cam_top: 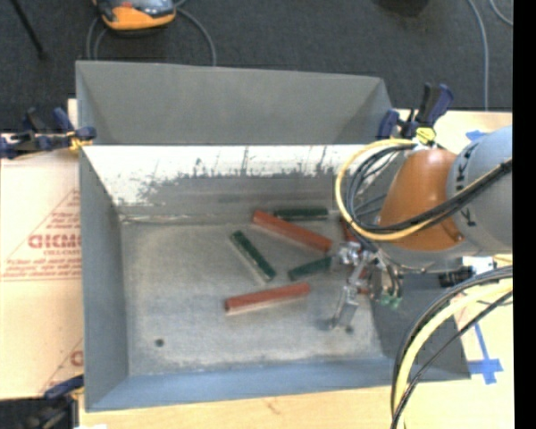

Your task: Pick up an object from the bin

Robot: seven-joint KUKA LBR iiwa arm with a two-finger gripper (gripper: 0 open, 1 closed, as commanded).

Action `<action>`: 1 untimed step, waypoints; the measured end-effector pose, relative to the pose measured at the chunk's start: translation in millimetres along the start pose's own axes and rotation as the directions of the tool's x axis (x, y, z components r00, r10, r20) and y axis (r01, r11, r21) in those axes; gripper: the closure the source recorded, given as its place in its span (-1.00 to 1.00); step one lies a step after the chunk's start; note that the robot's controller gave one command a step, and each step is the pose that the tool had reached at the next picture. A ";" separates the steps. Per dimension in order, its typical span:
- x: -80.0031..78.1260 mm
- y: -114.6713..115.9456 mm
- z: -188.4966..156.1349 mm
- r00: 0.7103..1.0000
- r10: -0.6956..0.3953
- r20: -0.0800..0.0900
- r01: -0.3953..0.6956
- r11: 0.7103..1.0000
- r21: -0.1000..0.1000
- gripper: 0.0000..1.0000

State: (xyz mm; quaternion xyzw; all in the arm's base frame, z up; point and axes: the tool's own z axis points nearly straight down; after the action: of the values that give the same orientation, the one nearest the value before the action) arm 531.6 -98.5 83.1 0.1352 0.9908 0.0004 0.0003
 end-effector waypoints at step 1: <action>-23.2 33.0 -8.9 0.993 -0.122 0.003 0.122 0.993 0.003 -1.00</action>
Offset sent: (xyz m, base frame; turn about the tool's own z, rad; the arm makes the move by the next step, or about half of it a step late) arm 0.0295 0.1089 -0.0131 -0.1310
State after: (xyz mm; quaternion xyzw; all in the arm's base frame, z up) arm 562.8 -72.9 92.1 0.0747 0.9972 -0.0013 0.0019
